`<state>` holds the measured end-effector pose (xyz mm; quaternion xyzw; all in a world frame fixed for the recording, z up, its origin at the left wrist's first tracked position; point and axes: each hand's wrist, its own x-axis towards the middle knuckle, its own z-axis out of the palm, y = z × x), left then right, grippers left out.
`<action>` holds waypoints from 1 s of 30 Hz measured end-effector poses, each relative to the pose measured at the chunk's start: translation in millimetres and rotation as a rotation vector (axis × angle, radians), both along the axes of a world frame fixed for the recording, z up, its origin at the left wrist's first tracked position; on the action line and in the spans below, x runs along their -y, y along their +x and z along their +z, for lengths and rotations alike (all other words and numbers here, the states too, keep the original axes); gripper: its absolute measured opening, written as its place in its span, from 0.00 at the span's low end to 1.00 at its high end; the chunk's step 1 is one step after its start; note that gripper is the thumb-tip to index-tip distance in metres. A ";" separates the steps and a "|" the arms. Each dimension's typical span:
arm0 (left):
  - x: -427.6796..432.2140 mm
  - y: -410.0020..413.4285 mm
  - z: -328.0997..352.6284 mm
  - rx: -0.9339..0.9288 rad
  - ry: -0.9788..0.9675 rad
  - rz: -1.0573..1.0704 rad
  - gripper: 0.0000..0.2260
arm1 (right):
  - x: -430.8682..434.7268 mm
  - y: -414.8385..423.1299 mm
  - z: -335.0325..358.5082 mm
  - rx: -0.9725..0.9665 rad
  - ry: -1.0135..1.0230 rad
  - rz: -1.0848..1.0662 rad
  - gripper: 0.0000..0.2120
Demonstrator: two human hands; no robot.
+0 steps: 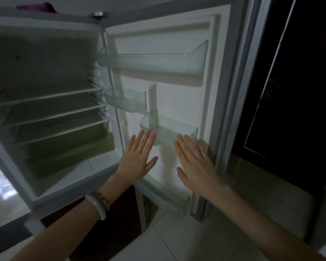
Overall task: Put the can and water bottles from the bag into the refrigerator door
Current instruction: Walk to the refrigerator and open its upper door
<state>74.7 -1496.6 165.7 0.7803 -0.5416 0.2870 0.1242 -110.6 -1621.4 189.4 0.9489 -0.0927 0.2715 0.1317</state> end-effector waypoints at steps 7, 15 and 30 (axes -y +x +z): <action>56.3 21.7 4.1 0.029 -0.050 -0.202 0.30 | 48.6 3.7 4.0 0.028 -0.046 -0.131 0.30; 88.1 41.0 -49.7 -0.015 0.082 -0.322 0.29 | 112.4 25.6 16.2 0.009 0.101 -0.273 0.32; 139.6 72.5 -171.6 -0.262 0.766 -0.192 0.41 | 211.2 54.2 13.5 -0.038 0.216 -0.219 0.36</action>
